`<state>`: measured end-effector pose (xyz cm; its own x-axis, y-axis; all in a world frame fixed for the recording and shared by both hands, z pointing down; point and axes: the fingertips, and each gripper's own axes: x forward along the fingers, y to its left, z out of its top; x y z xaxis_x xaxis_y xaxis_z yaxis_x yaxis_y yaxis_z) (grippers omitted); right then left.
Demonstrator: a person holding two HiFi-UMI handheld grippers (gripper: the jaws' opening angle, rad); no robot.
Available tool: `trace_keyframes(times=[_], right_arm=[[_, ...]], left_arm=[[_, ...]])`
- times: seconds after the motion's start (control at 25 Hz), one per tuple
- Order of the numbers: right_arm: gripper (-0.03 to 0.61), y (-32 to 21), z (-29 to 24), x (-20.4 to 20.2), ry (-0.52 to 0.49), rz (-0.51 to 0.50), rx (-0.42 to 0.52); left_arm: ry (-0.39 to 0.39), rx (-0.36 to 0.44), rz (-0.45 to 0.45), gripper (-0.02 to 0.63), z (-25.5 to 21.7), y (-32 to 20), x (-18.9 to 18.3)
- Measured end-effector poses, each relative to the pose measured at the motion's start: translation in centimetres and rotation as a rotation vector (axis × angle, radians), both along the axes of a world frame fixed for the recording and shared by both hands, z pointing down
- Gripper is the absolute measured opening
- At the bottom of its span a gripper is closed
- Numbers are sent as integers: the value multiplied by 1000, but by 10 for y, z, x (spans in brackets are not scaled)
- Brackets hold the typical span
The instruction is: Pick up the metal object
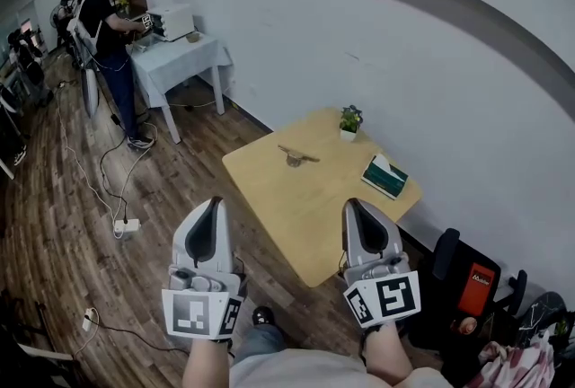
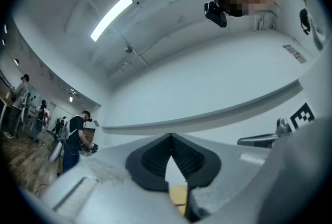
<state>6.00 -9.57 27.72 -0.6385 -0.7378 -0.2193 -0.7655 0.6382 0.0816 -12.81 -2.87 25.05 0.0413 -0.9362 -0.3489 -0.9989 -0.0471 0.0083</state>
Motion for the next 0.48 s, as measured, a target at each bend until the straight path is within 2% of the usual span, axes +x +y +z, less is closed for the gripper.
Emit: trace_keyframes(times=[0.48], right_arm=[[2, -60, 6, -66, 12, 54, -19]], left_arm=[[13, -24, 69, 6, 9, -72, -66]])
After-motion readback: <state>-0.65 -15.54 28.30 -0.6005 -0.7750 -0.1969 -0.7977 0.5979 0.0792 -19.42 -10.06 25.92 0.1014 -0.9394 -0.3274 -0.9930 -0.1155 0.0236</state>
